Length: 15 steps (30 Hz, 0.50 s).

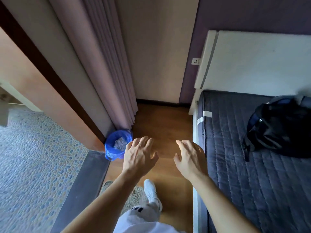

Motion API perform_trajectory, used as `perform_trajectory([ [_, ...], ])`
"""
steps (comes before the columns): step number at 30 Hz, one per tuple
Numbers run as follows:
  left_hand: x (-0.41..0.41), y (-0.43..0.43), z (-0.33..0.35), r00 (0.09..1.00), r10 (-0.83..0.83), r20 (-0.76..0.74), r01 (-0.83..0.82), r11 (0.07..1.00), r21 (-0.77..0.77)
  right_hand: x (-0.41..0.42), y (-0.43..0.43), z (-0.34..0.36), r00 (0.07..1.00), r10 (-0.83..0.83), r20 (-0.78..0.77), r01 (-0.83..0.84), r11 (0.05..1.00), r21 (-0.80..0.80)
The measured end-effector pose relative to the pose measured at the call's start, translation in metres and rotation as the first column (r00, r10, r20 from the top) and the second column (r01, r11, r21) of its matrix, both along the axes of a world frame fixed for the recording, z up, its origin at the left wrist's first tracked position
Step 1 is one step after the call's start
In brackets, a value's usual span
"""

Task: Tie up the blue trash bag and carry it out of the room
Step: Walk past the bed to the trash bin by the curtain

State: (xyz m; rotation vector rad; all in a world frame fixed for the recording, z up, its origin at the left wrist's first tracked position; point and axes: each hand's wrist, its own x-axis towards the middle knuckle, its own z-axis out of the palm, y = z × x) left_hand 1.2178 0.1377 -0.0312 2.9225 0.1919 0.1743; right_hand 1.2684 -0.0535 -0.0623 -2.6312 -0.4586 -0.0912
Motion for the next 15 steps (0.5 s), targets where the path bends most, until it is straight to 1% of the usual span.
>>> perform_trajectory([
  [3,0.03,0.015,-0.008,1.0,0.018,0.004,-0.018,1.0,0.007,0.035,0.016,-0.008,0.999,0.041,-0.016,-0.041,0.999,-0.01],
  [7,0.089,0.052,-0.019,0.999,0.048,0.01,-0.048,0.999,0.009,0.105,0.044,-0.015,0.998,0.065,0.015,-0.064,0.995,-0.076],
  [10,0.134,0.085,-0.021,0.996,0.084,0.008,-0.084,0.996,-0.012,0.157,0.073,-0.014,0.996,0.094,-0.008,-0.095,0.992,-0.086],
  [15,0.197,0.144,-0.025,0.984,0.177,0.003,-0.176,0.984,-0.03,0.233,0.127,-0.004,0.979,0.203,0.03,-0.195,0.966,-0.167],
])
